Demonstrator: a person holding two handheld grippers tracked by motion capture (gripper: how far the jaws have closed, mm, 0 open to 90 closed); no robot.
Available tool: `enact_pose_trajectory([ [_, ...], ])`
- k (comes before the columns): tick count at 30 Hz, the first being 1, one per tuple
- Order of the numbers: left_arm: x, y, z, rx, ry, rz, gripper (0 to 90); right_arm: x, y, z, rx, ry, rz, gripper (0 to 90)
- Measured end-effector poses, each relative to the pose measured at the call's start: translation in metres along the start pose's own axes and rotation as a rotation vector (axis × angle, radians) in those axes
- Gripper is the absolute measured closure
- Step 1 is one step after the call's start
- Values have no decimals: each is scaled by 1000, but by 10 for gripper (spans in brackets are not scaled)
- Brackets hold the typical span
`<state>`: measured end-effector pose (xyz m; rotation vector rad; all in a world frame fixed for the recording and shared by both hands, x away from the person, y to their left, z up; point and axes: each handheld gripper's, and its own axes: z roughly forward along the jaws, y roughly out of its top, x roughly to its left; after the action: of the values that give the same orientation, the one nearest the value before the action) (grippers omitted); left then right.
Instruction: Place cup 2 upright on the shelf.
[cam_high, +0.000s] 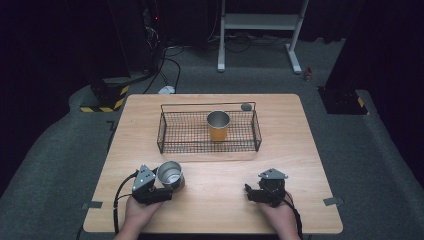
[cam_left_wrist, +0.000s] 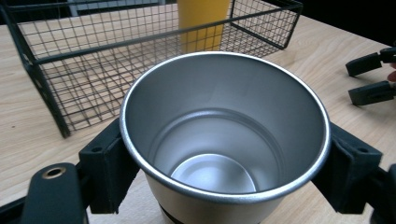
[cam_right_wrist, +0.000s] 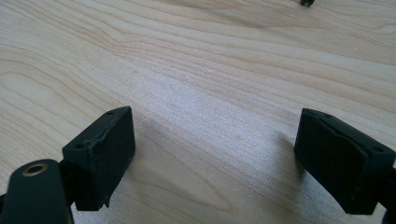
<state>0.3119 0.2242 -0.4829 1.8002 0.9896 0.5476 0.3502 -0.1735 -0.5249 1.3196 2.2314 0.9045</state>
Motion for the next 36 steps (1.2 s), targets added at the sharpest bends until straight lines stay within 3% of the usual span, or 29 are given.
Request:
enact_pose_trajectory([
  [9,8,14,-7,8,74,-4,187,-1,-2,-2,-1,5,-19,124],
  [14,11,18,-11,-21,67,-39,187,-1,-2,-2,0,8,-18,123],
  [18,11,23,-9,-28,74,-23,187,-1,-4,-3,-2,2,-12,125],
  [36,11,36,1,-45,68,-27,188,-2,-3,-3,0,16,-21,116],
])
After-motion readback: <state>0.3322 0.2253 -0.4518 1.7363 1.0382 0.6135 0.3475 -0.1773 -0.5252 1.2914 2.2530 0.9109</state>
